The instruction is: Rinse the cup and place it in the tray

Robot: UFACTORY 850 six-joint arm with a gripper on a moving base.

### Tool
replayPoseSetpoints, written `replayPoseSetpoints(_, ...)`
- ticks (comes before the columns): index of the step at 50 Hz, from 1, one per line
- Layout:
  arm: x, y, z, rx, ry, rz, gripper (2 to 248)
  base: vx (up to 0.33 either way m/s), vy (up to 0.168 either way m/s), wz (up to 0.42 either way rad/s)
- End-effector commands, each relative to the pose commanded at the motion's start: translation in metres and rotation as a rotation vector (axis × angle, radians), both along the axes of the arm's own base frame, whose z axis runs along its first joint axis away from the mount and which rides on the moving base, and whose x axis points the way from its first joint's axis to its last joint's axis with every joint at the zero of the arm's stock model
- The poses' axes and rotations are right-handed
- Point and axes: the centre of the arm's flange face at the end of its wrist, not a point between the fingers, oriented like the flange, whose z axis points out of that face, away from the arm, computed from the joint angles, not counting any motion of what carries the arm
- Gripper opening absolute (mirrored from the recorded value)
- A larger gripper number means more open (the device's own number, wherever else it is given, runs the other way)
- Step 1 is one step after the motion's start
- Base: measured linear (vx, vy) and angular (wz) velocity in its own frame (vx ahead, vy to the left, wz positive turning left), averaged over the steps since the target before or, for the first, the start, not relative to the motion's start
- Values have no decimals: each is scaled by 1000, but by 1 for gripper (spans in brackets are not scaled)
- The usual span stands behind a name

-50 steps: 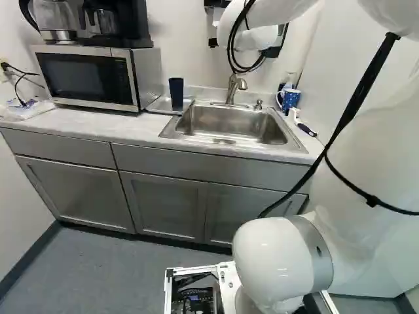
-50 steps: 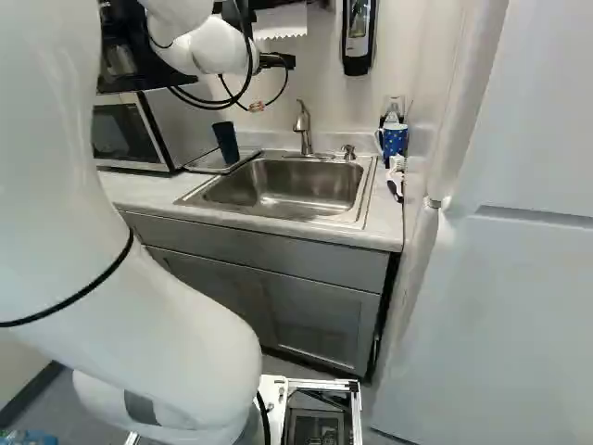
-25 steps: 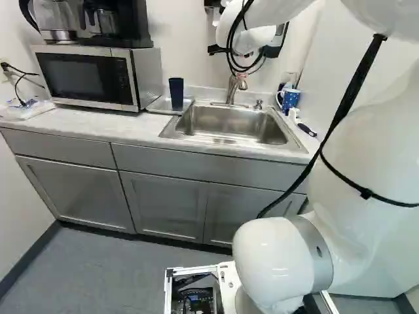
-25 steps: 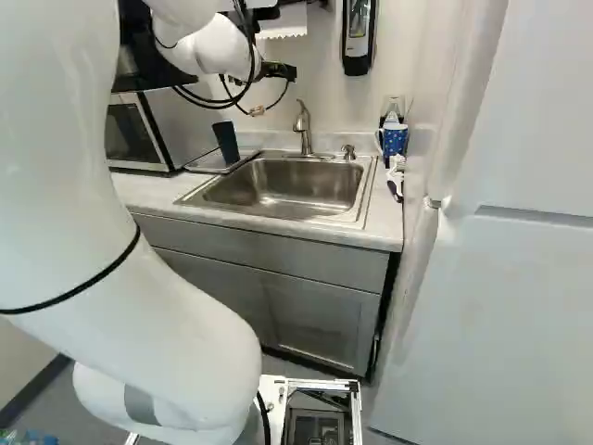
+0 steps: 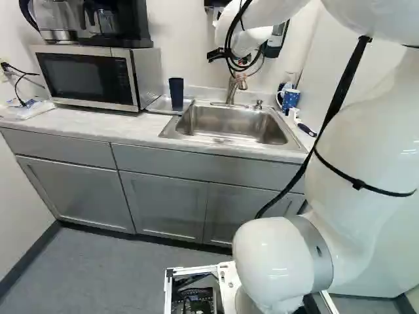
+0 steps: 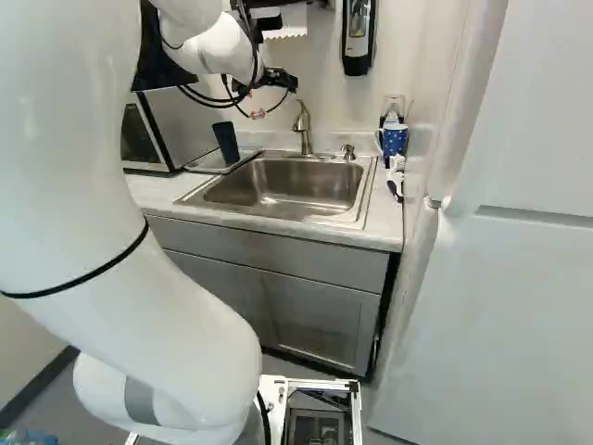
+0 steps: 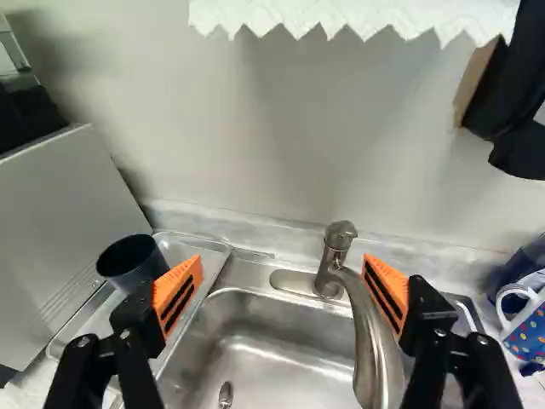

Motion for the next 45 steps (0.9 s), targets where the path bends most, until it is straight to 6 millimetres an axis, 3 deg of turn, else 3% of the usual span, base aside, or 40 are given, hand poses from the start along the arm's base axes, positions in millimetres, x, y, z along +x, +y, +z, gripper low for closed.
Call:
replayPoseSetpoints(24,20,0,-9,0,98,0,247,0,0,0)
replayPoseSetpoints(45,53,-2,-12,0,126,-4,247,0,0,0)
